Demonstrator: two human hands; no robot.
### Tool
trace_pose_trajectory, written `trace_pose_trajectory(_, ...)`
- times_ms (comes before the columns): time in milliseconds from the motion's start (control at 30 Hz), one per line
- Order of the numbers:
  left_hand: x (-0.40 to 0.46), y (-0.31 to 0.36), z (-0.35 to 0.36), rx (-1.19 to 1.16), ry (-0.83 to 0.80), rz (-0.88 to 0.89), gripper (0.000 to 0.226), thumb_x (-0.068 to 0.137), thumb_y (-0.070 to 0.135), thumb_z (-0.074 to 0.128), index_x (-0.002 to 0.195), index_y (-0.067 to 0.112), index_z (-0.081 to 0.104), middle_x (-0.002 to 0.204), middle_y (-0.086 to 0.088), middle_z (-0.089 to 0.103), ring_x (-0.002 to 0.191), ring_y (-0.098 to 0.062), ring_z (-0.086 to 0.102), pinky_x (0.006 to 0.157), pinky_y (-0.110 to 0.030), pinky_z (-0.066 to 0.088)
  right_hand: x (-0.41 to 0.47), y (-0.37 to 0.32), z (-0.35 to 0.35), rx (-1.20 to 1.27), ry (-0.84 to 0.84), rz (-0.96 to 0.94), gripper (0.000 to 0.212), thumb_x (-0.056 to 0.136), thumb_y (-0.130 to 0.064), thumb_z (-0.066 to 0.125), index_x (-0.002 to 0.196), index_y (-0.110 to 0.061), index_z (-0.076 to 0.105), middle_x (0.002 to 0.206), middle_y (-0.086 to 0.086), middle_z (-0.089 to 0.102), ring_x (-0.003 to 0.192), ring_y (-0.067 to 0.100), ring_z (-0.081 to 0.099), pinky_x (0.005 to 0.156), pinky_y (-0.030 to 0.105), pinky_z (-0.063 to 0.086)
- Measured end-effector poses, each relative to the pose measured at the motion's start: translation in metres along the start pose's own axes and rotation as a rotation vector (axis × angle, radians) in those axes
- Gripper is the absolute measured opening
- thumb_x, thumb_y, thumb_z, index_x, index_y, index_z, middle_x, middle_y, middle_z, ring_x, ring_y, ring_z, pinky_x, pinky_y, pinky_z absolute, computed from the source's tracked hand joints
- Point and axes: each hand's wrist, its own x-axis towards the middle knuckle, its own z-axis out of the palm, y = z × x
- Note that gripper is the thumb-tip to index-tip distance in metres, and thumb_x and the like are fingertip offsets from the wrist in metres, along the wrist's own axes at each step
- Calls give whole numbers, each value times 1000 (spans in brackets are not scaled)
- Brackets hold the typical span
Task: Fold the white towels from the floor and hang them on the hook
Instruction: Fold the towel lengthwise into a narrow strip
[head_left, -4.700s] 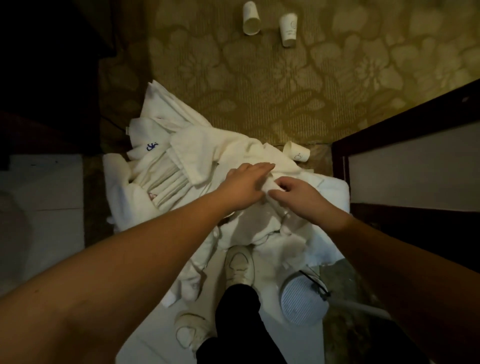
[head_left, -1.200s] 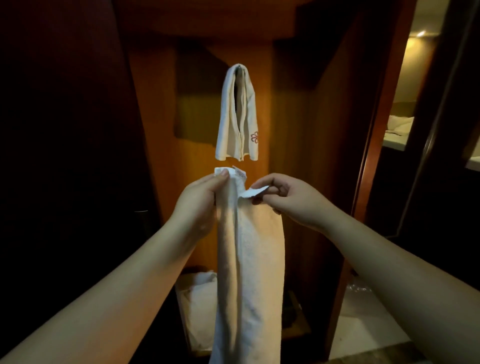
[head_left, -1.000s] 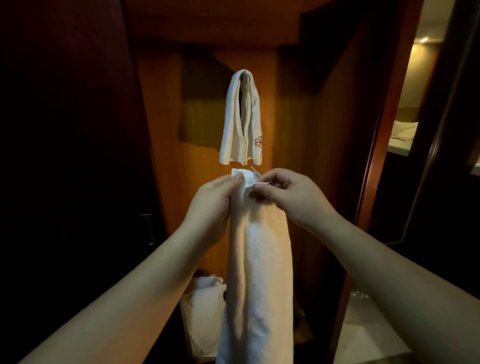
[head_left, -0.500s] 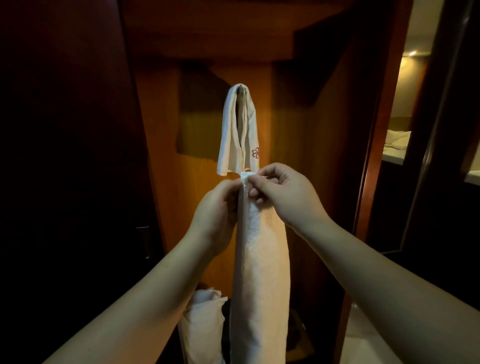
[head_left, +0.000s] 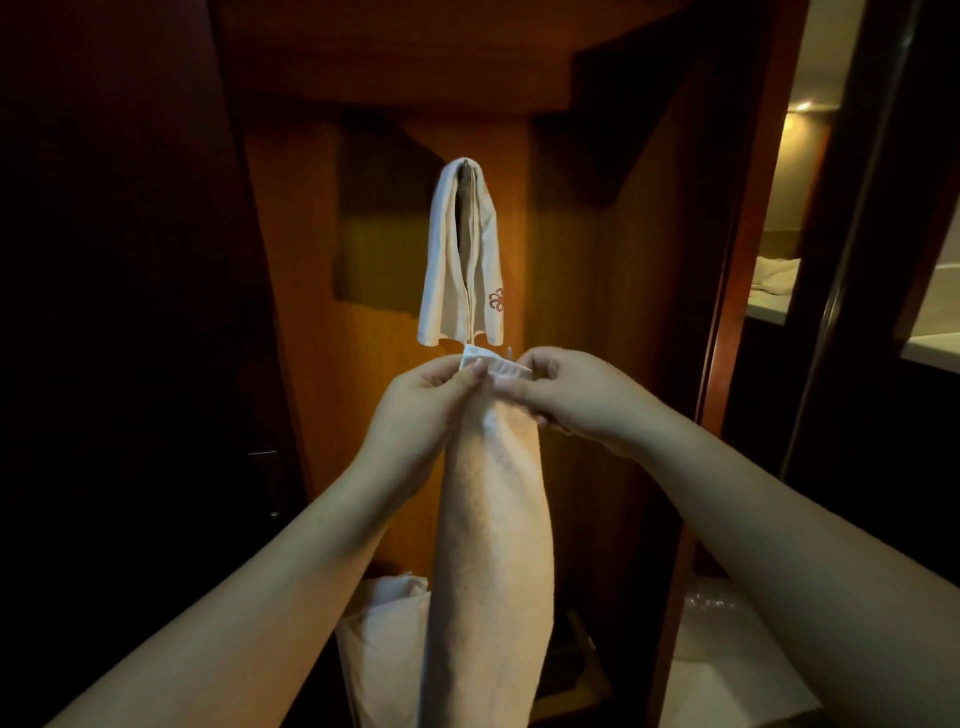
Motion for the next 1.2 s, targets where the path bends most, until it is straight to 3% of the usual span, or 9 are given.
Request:
trace_pose_trajectory(133, 4, 3, -13, -32, -48, 5, 28, 94, 40, 61, 105, 21, 78, 105, -2, 76, 98, -17, 73, 75, -22, 58, 5, 12, -16, -250, -266, 53, 21, 92, -51, 65, 94, -30, 68, 62, -13, 64, 49, -5, 54, 46, 11, 40)
trace_pose_trajectory(200, 7, 1, -19, -17, -56, -13, 28, 95, 40, 60, 107, 22, 78, 108, -1, 76, 102, -18, 72, 77, -23, 58, 6, 18, -20, -314, -345, 60, 13, 94, -48, 63, 99, -36, 65, 77, -17, 65, 64, -7, 59, 54, 9, 42)
trace_pose_trajectory(300, 10, -2, -23, -70, -77, -34, 25, 94, 38, 62, 101, 23, 80, 107, -2, 76, 101, -17, 72, 76, -21, 56, 7, 25, -19, -360, -377, 32, 22, 95, -46, 62, 117, -43, 61, 101, -24, 60, 93, -3, 57, 69, 13, 42)
trace_pose_trajectory(500, 17, -6, -39, -127, -45, -26, 26, 86, 43, 69, 98, 24, 81, 106, 0, 77, 98, -12, 73, 74, -19, 56, 5, 45, -4, -491, -468, 93, 40, 97, -51, 55, 128, -26, 65, 116, -11, 65, 102, 6, 59, 84, 22, 47)
trace_pose_trajectory(633, 22, -10, -56, -84, 42, -28, 19, 86, 41, 67, 91, 29, 81, 97, 5, 78, 89, -8, 73, 69, -18, 55, -3, 60, -8, -518, -530, 129, 39, 99, -45, 56, 135, -28, 57, 135, -10, 51, 120, 10, 52, 102, 32, 47)
trace_pose_trajectory(733, 23, -18, -67, -39, 92, -26, 18, 89, 39, 66, 94, 29, 81, 101, 3, 78, 91, -10, 73, 70, -18, 55, -3, 64, -20, -411, -468, 141, 33, 101, -37, 56, 132, -25, 57, 130, -10, 54, 111, 10, 58, 97, 32, 53)
trace_pose_trajectory(900, 21, -34, -82, 109, 186, -51, 20, 100, 35, 59, 95, 38, 79, 102, 8, 77, 94, -8, 73, 68, -16, 55, 0, 66, -34, -199, -204, 86, 4, 98, -23, 58, 97, -19, 60, 99, -2, 65, 88, 11, 64, 75, 27, 53)
trace_pose_trajectory(1033, 17, -46, -85, 152, 210, -65, 23, 101, 36, 57, 95, 43, 77, 102, 11, 77, 93, -8, 73, 70, -19, 55, 0, 70, -35, -127, -80, 28, 22, 94, -30, 67, 81, -19, 54, 92, 3, 72, 79, 14, 66, 71, 31, 51)
trace_pose_trajectory(1200, 20, -51, -86, 85, 209, -112, 18, 99, 38, 60, 97, 36, 78, 103, 7, 76, 92, -11, 73, 78, -33, 58, 5, 85, -20, -161, -125, 54, 30, 84, -37, 78, 104, -27, 58, 100, -10, 68, 84, -4, 65, 67, 15, 50)
